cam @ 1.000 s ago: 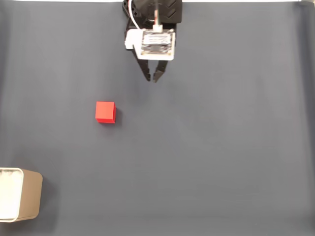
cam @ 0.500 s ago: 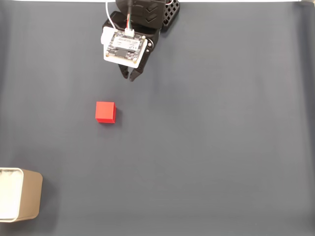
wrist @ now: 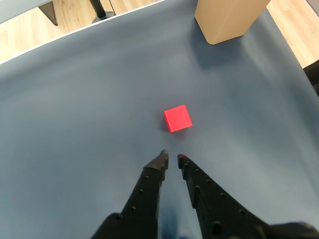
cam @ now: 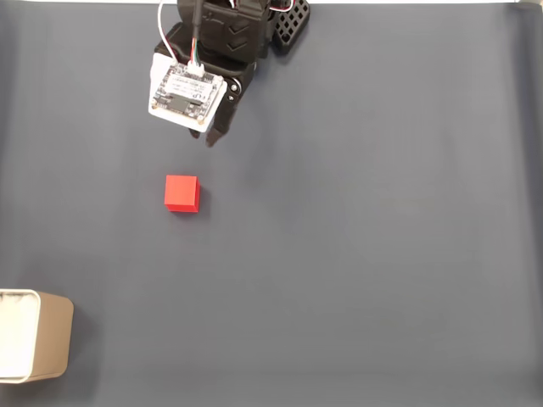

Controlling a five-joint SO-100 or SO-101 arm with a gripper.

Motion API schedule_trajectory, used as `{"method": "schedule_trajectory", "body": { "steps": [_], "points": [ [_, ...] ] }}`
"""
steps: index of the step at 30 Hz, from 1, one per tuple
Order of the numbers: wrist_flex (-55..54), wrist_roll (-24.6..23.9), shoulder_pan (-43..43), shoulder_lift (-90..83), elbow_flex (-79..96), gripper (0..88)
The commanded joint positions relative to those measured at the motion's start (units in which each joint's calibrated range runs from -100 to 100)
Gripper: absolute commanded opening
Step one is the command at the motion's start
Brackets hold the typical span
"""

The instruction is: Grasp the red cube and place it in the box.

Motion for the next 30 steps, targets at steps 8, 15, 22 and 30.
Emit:
{"method": "schedule_trajectory", "body": {
  "steps": [8,15,22,30],
  "points": [
    [-5.3,1.2,1.7,5.0,-3.4,17.4],
    [-9.2,0.6,3.0,9.2,-3.4,24.6],
    [-13.2,-0.5,5.5,13.6,-2.2,31.5],
    [-19.9,0.0,7.7,16.9,0.9,36.5]
  ]
}}
